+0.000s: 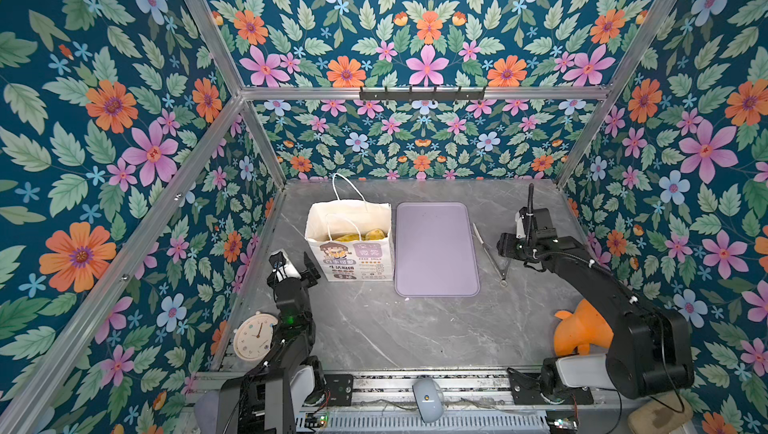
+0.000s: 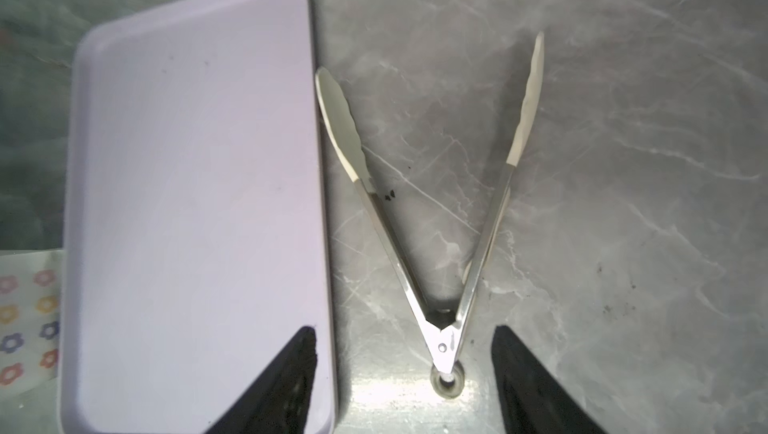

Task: Place the fake bread into the paper bag

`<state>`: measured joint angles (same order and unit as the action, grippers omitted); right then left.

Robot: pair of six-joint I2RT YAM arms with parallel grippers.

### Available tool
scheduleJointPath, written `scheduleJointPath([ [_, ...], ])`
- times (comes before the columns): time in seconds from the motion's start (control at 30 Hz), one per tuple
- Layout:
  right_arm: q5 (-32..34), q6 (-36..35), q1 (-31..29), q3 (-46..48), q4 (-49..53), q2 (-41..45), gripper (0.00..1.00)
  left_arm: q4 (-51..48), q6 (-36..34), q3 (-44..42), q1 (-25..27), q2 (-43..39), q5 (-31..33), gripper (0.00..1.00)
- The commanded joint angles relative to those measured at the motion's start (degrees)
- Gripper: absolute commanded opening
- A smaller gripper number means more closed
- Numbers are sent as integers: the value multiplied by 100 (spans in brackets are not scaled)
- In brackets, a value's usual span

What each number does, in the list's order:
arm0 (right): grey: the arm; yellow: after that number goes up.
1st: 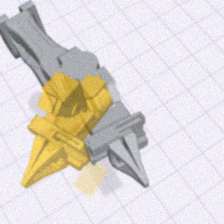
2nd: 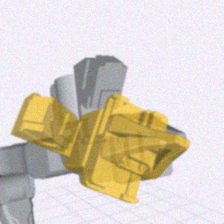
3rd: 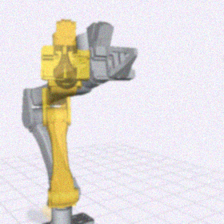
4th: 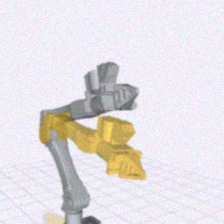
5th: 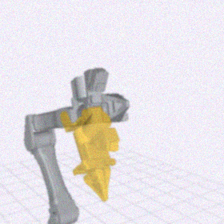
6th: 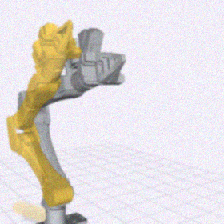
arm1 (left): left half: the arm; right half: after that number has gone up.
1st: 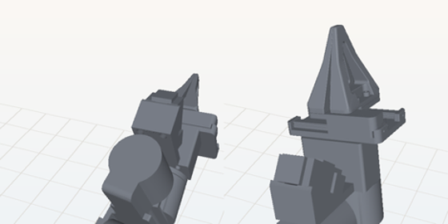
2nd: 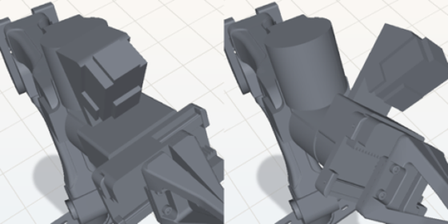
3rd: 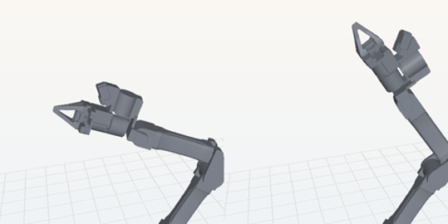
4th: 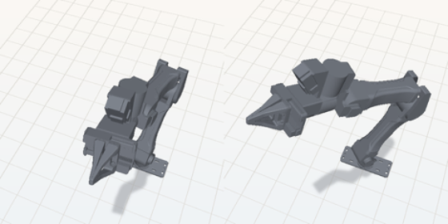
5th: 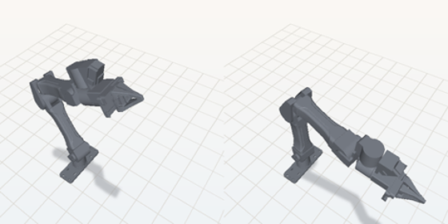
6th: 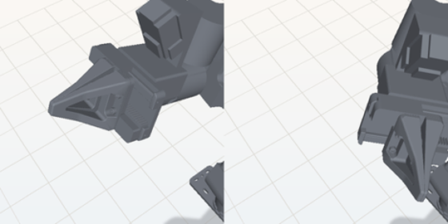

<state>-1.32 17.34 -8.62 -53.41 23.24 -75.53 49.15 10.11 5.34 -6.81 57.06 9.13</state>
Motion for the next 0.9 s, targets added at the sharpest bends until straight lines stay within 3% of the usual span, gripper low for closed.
scheduleJointPath([
  [0.0,-56,-100,-3,356,-795,540,69,-34,-70,-2,-5,-43,-90,83],
  [0.23,338,-305,0,1484,-2042,1861,76,141,-44,-60,-5,50,-363,83],
  [0.33,834,-366,1,1962,-2452,2308,84,776,-15,-320,-5,77,-728,83],
  [0.5,1680,-673,-2,2814,-3390,2722,89,960,-35,-332,-5,277,-672,83],
  [0.67,2483,-736,9,3656,-4673,2759,94,1240,25,-316,-4,650,-635,82],
  [0.87,2598,-634,43,3926,-5212,2176,94,1608,14,-225,13,1093,-603,82],
])
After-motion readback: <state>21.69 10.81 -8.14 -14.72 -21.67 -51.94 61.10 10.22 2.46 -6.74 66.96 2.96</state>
